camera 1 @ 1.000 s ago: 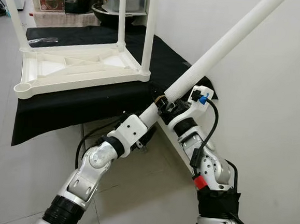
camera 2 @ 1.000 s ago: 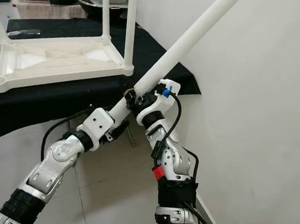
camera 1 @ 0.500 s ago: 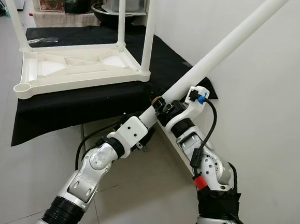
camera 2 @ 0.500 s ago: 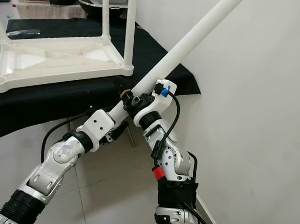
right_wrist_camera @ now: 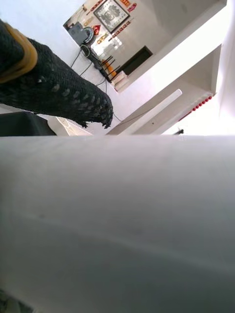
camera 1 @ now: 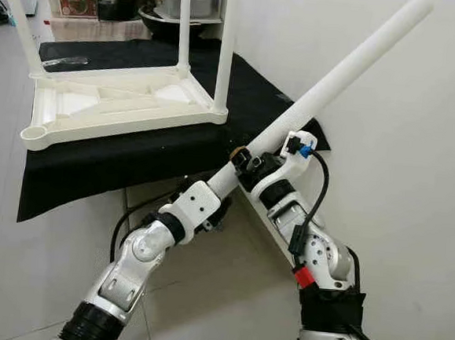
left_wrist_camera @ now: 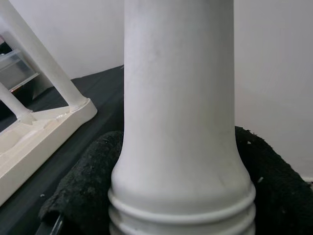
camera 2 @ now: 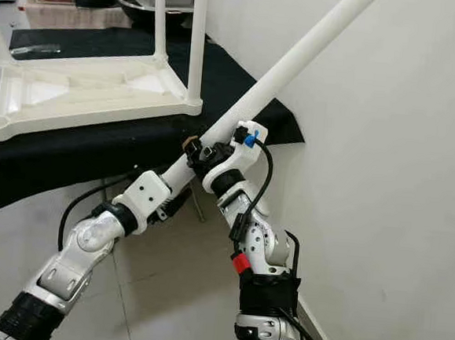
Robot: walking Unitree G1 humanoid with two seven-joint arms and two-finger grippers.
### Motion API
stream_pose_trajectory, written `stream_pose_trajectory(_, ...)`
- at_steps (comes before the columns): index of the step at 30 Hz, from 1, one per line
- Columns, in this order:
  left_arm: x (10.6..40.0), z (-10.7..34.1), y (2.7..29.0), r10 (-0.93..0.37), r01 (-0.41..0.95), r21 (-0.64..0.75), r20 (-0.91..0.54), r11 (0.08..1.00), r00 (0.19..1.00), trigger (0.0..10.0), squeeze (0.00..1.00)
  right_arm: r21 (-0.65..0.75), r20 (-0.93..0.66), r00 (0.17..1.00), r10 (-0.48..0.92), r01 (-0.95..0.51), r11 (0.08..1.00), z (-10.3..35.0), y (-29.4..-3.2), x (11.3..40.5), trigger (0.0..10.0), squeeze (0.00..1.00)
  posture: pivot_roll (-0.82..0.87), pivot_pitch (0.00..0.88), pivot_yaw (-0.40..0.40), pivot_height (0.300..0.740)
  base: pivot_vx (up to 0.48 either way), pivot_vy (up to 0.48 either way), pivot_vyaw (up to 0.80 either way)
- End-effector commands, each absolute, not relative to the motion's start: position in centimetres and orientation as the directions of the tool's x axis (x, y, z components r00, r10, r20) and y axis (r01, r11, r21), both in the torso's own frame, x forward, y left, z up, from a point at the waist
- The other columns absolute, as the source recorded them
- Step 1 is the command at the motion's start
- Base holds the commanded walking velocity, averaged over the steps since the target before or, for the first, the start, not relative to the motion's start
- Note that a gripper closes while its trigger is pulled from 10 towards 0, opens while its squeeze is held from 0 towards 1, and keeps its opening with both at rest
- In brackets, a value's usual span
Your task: Building children table
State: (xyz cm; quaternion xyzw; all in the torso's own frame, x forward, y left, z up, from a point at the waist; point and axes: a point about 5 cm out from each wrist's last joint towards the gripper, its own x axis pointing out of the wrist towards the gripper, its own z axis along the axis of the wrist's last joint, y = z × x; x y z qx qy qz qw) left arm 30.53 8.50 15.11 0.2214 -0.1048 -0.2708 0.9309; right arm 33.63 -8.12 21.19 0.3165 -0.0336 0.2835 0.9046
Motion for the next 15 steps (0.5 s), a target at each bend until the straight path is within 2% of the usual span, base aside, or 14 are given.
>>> stream_pose_trajectory(1,30.06,15.58,7.62,-0.596,0.478,0.498,0.100,0.723,0.797,10.0,0.00,0.563,0.246,0.840,0.485,-0.530,0.634,21.52,-8.32,33.86,10.0,0.00,0.07,0.000,-0.095,0.740,0.000,0.000,0.00)
stream_pose_trajectory(7,29.97,15.52,7.59,-0.599,0.480,0.501,0.098,0.720,0.795,10.0,0.00,0.554,0.252,0.823,0.510,-0.555,0.621,21.63,-8.19,33.55,10.0,0.00,0.06,0.000,-0.092,0.740,0.000,0.000,0.00)
stream_pose_trajectory(8,30.00,15.53,7.55,-0.599,0.480,0.502,0.099,0.719,0.794,10.0,0.00,0.550,0.254,0.817,0.517,-0.562,0.617,21.63,-8.04,33.45,4.7,0.00,0.06,0.000,-0.092,0.740,0.000,0.000,0.00)
stream_pose_trajectory(9,30.00,15.53,7.55,-0.599,0.480,0.502,0.099,0.719,0.794,10.0,0.00,0.550,0.254,0.817,0.517,-0.562,0.617,21.63,-8.04,33.45,4.7,0.00,0.06,0.000,-0.092,0.740,0.000,0.000,0.00)
stream_pose_trajectory(10,30.03,15.59,7.51,-0.601,0.480,0.503,0.101,0.719,0.793,10.0,0.00,0.553,0.262,0.812,0.522,-0.569,0.608,21.65,-7.88,33.34,0.0,0.00,0.06,0.000,-0.090,0.740,0.000,0.000,0.00)
stream_pose_trajectory(15,30.11,15.71,7.46,-0.602,0.479,0.506,0.104,0.718,0.792,10.0,0.00,0.553,0.268,0.806,0.527,-0.577,0.602,21.69,-7.66,33.18,0.0,0.00,0.06,0.000,-0.091,0.740,0.000,0.000,0.00)
